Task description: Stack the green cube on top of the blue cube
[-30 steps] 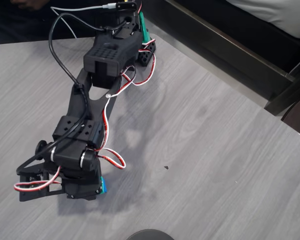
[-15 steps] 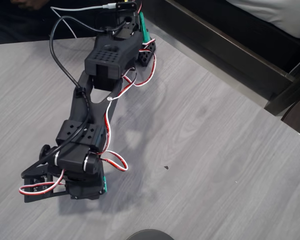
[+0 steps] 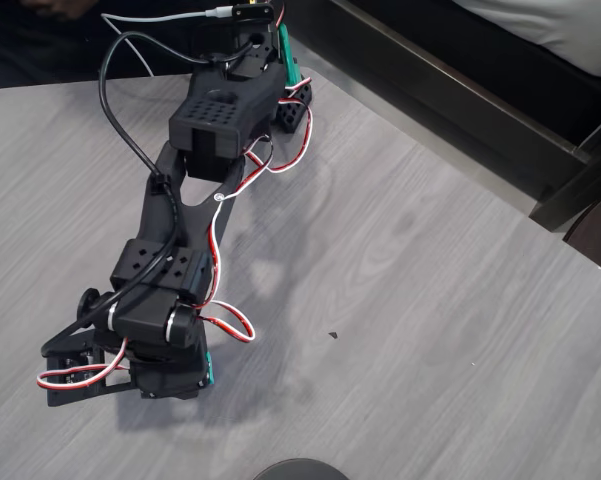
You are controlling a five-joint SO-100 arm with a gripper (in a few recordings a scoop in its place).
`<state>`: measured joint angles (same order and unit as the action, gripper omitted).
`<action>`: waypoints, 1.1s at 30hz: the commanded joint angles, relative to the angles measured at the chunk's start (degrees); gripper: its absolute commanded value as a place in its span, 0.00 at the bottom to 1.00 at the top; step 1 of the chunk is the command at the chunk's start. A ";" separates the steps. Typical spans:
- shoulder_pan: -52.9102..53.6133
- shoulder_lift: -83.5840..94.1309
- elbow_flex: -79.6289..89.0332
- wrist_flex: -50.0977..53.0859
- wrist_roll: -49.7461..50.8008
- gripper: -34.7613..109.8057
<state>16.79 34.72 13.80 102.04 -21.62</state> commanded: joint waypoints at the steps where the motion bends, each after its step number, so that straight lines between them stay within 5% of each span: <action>1: 0.35 0.53 -0.62 0.70 -0.53 0.24; 17: 1.67 -0.18 -0.62 0.70 -2.29 0.24; 33: 1.67 1.49 -0.62 0.70 -2.90 0.41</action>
<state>18.11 34.10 13.80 102.04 -23.82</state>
